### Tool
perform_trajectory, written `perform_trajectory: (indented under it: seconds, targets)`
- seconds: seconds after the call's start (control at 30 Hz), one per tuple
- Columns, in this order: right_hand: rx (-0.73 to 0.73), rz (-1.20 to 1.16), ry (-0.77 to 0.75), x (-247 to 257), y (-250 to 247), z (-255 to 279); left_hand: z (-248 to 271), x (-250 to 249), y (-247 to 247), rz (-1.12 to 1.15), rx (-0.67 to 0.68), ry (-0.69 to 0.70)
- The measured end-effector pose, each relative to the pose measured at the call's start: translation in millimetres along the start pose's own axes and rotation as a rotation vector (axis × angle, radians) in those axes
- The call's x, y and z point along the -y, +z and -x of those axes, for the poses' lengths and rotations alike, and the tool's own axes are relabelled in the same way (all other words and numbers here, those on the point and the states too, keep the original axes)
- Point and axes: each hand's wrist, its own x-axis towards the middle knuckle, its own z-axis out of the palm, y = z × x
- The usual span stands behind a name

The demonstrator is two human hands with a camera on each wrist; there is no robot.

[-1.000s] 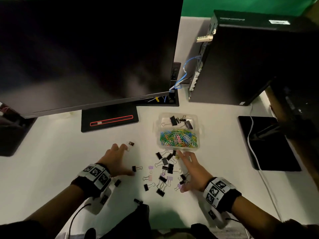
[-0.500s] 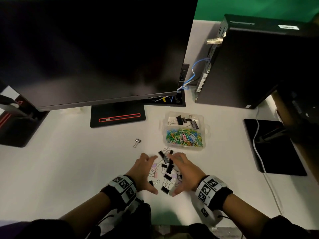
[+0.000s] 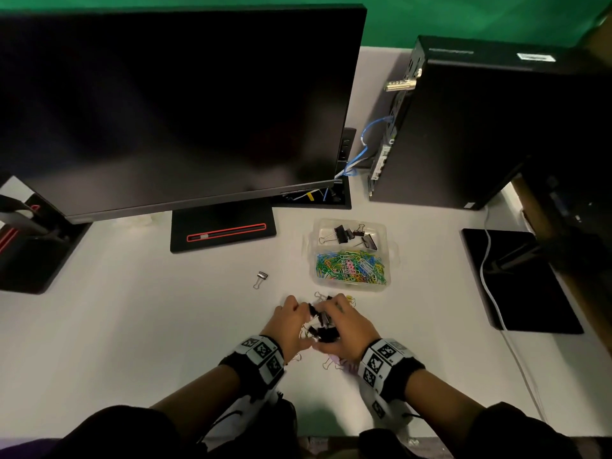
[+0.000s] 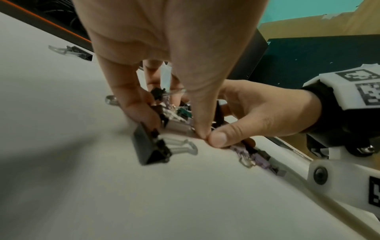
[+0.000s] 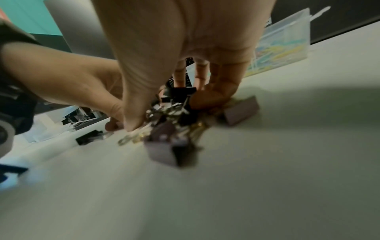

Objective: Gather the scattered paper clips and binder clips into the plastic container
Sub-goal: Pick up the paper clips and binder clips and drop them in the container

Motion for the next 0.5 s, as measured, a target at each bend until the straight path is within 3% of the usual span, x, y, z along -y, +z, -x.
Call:
perform_trajectory:
  seconds: [0.3, 0.5]
  targets:
    - [0.004, 0.175, 0.095, 7, -8, -16, -8, 0, -3, -0.043, 0.004, 0.033]
    - [-0.061, 0.133, 0.122, 3, -12, -10, -15, 4, -21, 0.134, 0.011, 0.034]
